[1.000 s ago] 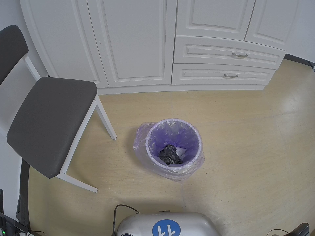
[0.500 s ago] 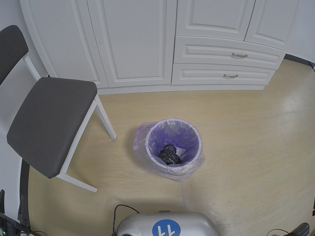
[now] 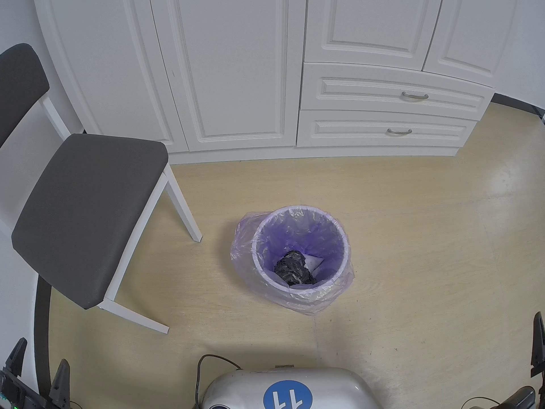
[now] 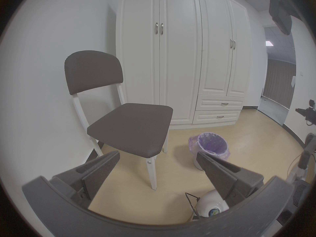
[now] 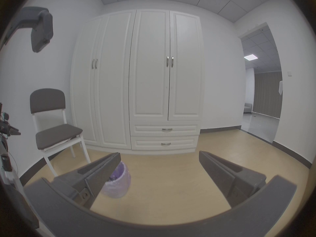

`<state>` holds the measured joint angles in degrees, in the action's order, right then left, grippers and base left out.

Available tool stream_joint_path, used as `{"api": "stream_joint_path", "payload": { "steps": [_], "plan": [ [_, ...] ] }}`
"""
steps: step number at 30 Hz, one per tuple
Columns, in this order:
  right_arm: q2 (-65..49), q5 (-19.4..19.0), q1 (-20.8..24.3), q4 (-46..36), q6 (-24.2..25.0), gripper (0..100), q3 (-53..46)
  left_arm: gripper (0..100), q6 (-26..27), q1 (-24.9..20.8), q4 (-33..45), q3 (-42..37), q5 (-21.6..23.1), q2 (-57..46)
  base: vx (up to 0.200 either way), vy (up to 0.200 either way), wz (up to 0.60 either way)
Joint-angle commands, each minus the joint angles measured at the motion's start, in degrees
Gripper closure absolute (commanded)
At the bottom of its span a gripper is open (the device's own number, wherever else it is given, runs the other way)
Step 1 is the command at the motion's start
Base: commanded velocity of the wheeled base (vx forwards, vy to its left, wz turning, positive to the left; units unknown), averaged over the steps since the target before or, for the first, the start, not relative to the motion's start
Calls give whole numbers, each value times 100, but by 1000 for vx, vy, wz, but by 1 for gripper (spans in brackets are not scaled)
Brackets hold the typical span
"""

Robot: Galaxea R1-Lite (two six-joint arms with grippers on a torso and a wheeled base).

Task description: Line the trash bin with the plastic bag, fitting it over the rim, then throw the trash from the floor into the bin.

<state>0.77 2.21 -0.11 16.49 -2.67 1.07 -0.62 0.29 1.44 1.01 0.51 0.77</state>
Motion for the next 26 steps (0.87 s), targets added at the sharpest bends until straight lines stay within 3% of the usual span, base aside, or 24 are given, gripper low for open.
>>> {"api": "stream_joint_path", "payload": {
  "steps": [1,4,10,16,26],
  "plan": [
    [-68,43,2,-454,-93,0,-107,0,18,6,-65,-84,-25,-77,0,0,0],
    [-59,-10,-7,-1377,-164,0,-90,0,9,-3,-65,-84,-25,-77,0,0,0],
    [-68,-555,2,-1395,-67,0,-107,0,18,-3,-65,-84,-34,-77,0,0,0],
    [-68,-265,2,-1614,267,0,-107,0,9,-3,-65,-84,-34,-77,0,0,0],
    [-68,-221,2,-1614,346,0,-107,0,1,-3,-74,-84,-34,-77,0,0,0]
  ]
}}
